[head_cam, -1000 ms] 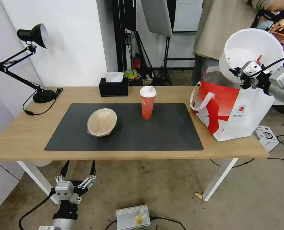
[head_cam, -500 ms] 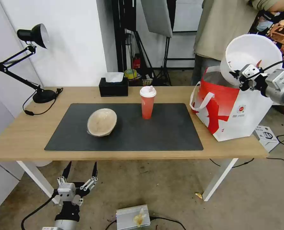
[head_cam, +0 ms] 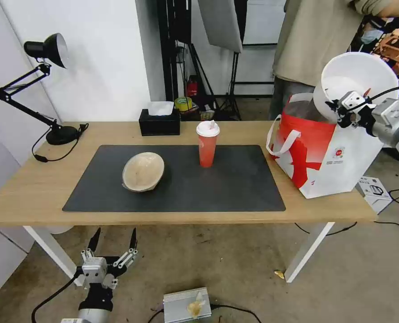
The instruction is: Pick up the trash from the table and place it into the takeout bag.
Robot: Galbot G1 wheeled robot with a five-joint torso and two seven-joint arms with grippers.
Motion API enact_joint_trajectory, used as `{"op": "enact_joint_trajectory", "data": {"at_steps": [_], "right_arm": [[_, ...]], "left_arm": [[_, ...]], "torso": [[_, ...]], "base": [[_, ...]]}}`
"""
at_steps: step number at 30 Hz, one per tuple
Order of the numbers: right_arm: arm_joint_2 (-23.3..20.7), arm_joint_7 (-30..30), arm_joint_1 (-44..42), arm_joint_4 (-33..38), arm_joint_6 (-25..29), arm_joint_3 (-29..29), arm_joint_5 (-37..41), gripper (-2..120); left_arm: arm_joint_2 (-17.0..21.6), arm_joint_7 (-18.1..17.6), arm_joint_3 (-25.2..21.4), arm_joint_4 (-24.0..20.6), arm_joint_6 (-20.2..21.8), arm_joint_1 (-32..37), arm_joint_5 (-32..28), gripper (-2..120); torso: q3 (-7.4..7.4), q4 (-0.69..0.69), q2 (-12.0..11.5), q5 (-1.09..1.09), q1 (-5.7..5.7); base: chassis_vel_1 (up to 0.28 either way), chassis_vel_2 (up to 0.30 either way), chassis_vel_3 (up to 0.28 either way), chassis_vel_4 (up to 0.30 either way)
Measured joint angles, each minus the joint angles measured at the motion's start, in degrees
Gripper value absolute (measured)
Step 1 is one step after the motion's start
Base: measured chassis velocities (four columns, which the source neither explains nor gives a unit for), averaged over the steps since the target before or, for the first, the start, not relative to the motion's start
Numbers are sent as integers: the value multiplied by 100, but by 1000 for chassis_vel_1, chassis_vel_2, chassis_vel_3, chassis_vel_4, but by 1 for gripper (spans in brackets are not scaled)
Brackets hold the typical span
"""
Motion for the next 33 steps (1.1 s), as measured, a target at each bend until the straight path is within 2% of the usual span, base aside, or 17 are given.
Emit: {"op": "enact_joint_trajectory", "data": {"at_steps": [24, 26, 28, 30, 31, 32, 33], "right_arm": [[183, 56, 272, -284, 25, -192, -70, 0], [184, 67, 236, -271, 25, -192, -85, 11], [184, 68, 232, -271, 25, -192, -86, 14], [177, 71, 219, -267, 25, -192, -90, 26], [177, 71, 219, -267, 25, -192, -90, 26], [167, 71, 211, -263, 25, -193, -90, 33], [164, 71, 210, -263, 25, -192, -91, 34]], "left_arm": [[-48, 14, 13, 53, -6, -17, 34, 100], [-50, 20, 9, 54, -14, -10, 35, 100], [-50, 21, 8, 54, -16, -10, 35, 100], [-51, 28, 5, 55, -28, -9, 35, 100], [-51, 28, 5, 55, -28, -9, 35, 100], [-53, 36, 3, 58, -32, -9, 35, 100], [-54, 38, 3, 59, -34, -9, 36, 100]], "torso": [[-1, 0, 0, 0, 0], [-1, 0, 0, 0, 0], [0, 0, 0, 0, 0], [-1, 0, 0, 0, 0], [-1, 0, 0, 0, 0], [0, 0, 0, 0, 0], [0, 0, 0, 0, 0]], "base": [[0, 0, 0, 0], [0, 0, 0, 0], [0, 0, 0, 0], [0, 0, 0, 0], [0, 0, 0, 0], [0, 0, 0, 0], [0, 0, 0, 0]]}}
